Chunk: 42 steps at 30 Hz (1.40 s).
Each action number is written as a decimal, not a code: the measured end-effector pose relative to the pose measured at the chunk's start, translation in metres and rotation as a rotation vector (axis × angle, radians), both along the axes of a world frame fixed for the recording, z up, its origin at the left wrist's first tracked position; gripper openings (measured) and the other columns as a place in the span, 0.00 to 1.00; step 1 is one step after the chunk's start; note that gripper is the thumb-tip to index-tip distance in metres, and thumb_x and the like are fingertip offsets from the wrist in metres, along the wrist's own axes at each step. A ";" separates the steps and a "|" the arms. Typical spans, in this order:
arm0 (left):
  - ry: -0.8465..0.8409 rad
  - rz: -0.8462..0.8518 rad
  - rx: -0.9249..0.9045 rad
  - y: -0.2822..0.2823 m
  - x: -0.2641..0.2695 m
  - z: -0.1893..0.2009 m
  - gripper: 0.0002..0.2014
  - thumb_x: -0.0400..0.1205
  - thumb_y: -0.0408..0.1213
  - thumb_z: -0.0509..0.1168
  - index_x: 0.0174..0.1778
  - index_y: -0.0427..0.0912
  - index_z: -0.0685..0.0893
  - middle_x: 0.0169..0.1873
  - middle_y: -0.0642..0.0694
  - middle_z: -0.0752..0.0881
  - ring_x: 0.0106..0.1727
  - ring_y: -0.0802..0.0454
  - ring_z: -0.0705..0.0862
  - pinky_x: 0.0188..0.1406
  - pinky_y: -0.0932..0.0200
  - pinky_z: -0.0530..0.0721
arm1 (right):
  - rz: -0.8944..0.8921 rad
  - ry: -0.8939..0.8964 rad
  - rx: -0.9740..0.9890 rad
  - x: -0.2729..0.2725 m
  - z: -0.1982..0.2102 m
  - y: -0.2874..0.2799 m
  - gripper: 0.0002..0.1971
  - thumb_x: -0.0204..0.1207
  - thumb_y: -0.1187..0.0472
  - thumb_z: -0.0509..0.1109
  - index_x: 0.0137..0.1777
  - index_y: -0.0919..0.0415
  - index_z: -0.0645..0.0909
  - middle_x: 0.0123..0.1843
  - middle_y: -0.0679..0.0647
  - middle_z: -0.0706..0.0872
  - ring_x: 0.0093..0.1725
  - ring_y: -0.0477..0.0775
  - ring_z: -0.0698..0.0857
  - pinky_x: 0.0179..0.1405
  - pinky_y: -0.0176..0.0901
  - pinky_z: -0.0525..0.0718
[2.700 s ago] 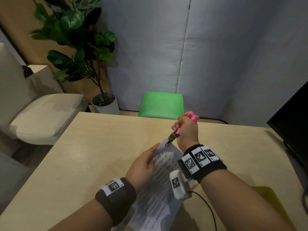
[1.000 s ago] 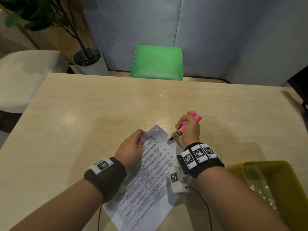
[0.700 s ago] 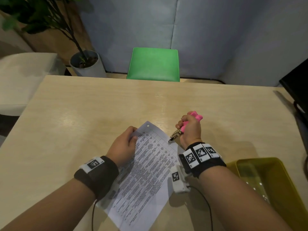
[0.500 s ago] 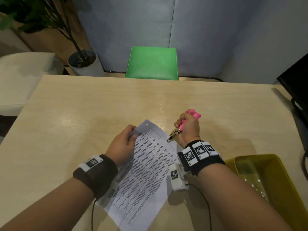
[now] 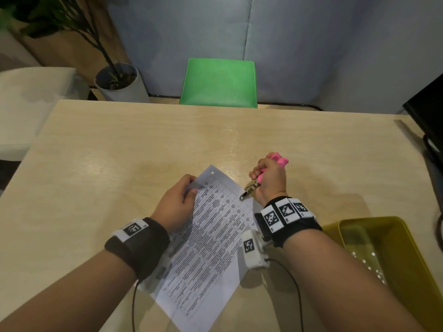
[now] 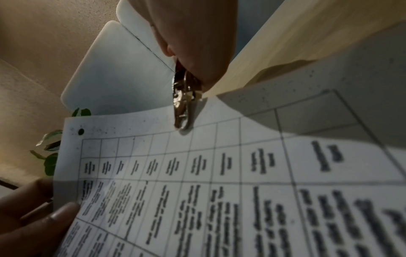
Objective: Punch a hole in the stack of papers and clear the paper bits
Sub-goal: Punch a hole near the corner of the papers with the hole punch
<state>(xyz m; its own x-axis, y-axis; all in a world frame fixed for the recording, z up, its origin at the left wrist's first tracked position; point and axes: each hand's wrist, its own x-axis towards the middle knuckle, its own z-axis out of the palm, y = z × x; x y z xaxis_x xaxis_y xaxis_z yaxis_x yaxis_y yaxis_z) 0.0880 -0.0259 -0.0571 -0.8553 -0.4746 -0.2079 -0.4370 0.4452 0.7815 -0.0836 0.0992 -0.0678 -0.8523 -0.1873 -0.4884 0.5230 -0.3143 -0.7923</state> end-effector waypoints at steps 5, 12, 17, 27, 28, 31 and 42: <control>-0.001 0.008 0.001 -0.001 0.000 -0.002 0.07 0.86 0.34 0.56 0.57 0.42 0.76 0.27 0.55 0.76 0.25 0.67 0.76 0.26 0.62 0.65 | 0.000 -0.001 0.017 0.001 0.000 -0.002 0.17 0.67 0.81 0.51 0.36 0.56 0.67 0.26 0.51 0.64 0.19 0.46 0.65 0.21 0.40 0.65; -0.006 0.008 0.009 -0.001 0.001 -0.003 0.07 0.87 0.34 0.55 0.58 0.42 0.75 0.25 0.55 0.74 0.23 0.67 0.74 0.25 0.62 0.64 | -0.002 0.023 0.044 0.001 0.001 -0.006 0.18 0.66 0.82 0.50 0.36 0.56 0.65 0.26 0.52 0.64 0.20 0.48 0.64 0.22 0.41 0.63; -0.008 0.001 0.016 0.000 0.002 -0.004 0.07 0.87 0.34 0.55 0.58 0.43 0.75 0.25 0.55 0.74 0.23 0.66 0.74 0.26 0.61 0.65 | -0.032 0.005 0.066 0.002 -0.003 -0.007 0.18 0.64 0.82 0.50 0.35 0.56 0.65 0.26 0.52 0.64 0.20 0.48 0.63 0.21 0.39 0.63; -0.020 -0.010 0.003 0.002 0.005 -0.009 0.07 0.87 0.33 0.55 0.58 0.42 0.75 0.23 0.56 0.72 0.22 0.68 0.74 0.22 0.68 0.64 | -0.058 -0.015 0.099 0.005 -0.010 -0.007 0.18 0.63 0.82 0.50 0.34 0.55 0.65 0.28 0.52 0.64 0.22 0.49 0.62 0.22 0.41 0.62; -0.020 -0.011 -0.001 0.002 0.005 -0.009 0.07 0.87 0.33 0.55 0.59 0.41 0.75 0.24 0.57 0.72 0.22 0.69 0.74 0.22 0.69 0.64 | -0.058 -0.017 0.098 0.005 -0.010 -0.007 0.19 0.63 0.82 0.50 0.34 0.55 0.65 0.28 0.52 0.64 0.22 0.49 0.62 0.22 0.41 0.62; -0.027 -0.011 -0.010 0.001 0.005 -0.010 0.08 0.87 0.33 0.55 0.59 0.41 0.76 0.24 0.57 0.73 0.23 0.70 0.75 0.22 0.69 0.64 | -0.059 -0.030 0.100 0.005 -0.012 -0.008 0.18 0.63 0.82 0.50 0.33 0.55 0.65 0.27 0.52 0.63 0.19 0.48 0.62 0.21 0.40 0.62; -0.028 0.003 -0.002 0.002 0.005 -0.013 0.07 0.87 0.33 0.56 0.58 0.41 0.76 0.24 0.56 0.73 0.24 0.68 0.75 0.23 0.66 0.62 | -0.049 -0.012 0.095 0.006 -0.012 -0.006 0.18 0.64 0.82 0.50 0.35 0.56 0.66 0.27 0.52 0.64 0.20 0.48 0.63 0.22 0.41 0.63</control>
<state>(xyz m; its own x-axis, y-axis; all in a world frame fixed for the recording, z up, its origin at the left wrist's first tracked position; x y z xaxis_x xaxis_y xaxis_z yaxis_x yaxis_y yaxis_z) 0.0926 -0.0241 -0.0701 -0.8477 -0.4779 -0.2303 -0.4599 0.4454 0.7682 -0.0775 0.0934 -0.0800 -0.8532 -0.0980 -0.5122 0.5186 -0.2639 -0.8133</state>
